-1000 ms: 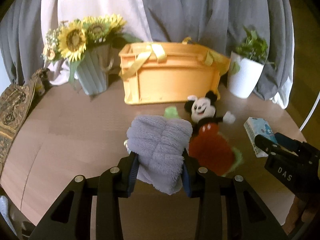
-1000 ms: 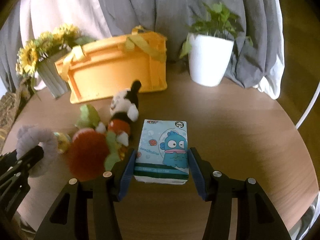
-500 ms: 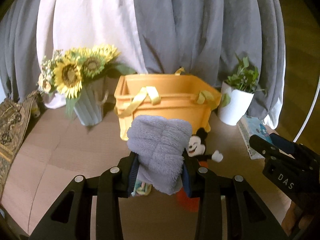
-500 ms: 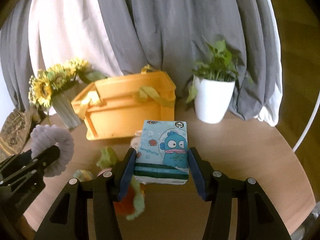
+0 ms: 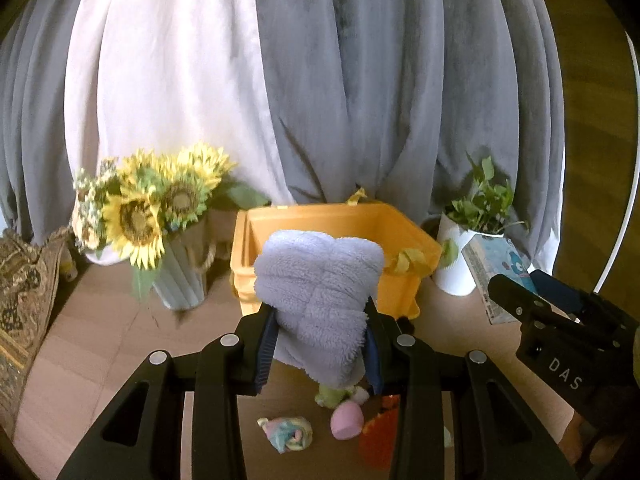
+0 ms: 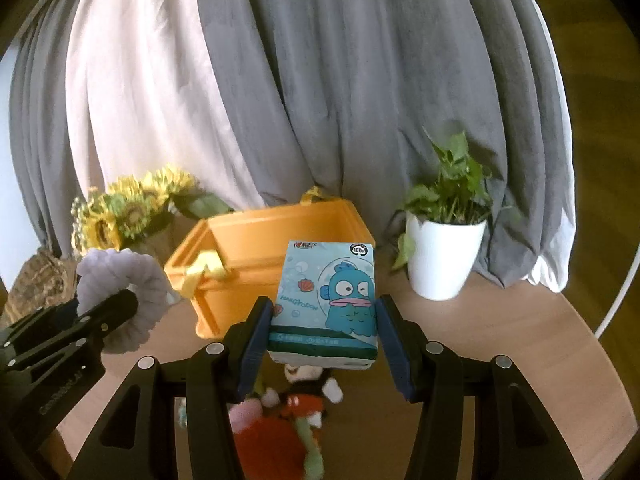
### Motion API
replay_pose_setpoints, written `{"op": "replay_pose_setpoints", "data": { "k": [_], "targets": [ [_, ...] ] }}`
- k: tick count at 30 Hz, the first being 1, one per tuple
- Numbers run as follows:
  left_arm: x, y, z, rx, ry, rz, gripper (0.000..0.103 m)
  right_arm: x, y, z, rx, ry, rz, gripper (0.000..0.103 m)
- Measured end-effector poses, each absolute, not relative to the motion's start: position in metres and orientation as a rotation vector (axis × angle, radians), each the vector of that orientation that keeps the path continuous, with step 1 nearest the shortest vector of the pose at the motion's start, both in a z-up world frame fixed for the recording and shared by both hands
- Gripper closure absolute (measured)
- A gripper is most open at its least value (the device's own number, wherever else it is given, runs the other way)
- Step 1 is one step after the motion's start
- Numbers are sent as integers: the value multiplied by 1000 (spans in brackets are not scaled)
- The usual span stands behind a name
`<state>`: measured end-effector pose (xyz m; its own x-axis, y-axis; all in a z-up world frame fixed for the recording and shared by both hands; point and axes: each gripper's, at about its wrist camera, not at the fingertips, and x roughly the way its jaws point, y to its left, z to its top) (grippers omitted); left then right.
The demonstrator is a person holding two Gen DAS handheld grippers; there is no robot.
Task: Organize soft objects
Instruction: 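Lift the towel roll and tissue pack and carry both over the orange crate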
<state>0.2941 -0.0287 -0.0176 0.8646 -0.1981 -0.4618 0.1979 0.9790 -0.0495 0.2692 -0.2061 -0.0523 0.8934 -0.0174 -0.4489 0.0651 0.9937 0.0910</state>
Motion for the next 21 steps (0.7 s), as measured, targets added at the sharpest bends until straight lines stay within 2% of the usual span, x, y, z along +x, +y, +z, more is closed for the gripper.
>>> {"op": "replay_pose_setpoints", "data": {
  "k": [21],
  "targets": [
    [363, -32, 11, 15, 399, -210, 66, 335, -201, -22, 112, 373, 2, 49]
  ]
}}
